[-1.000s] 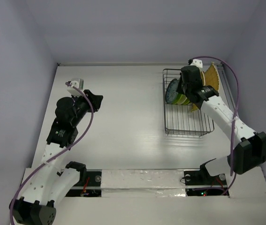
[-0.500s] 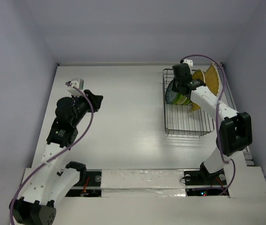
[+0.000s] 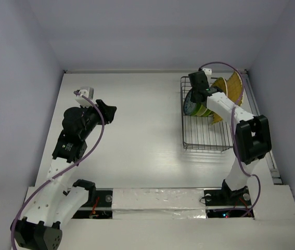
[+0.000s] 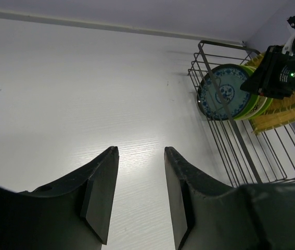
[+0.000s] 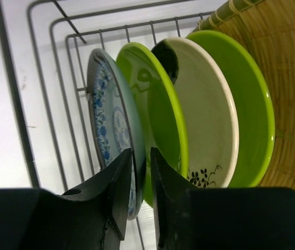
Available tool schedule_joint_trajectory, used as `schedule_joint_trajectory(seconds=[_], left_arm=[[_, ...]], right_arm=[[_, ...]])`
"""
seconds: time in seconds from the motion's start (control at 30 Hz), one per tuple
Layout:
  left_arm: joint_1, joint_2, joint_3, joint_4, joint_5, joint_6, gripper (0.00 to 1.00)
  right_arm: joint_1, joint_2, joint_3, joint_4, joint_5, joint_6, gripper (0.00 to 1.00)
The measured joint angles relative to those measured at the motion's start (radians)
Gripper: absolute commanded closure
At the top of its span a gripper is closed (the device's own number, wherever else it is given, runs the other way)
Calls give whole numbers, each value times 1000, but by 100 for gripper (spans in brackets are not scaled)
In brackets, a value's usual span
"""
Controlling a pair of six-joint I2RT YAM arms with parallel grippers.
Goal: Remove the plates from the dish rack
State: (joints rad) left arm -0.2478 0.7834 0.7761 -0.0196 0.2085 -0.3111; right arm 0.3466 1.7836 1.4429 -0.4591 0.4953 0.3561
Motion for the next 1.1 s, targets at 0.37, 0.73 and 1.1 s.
schedule_joint_trajectory(seconds=[0.37, 0.73, 1.1], left_arm=[[0, 0, 0, 0, 1, 0, 59], [0, 0, 0, 0, 1, 0, 55], [0, -1, 0, 0, 2, 0, 37]], right_arm=[[0, 6, 4, -9, 46, -25, 91], [3, -42, 85, -61, 129, -81, 96], [84, -217, 137, -117, 183, -116, 99]])
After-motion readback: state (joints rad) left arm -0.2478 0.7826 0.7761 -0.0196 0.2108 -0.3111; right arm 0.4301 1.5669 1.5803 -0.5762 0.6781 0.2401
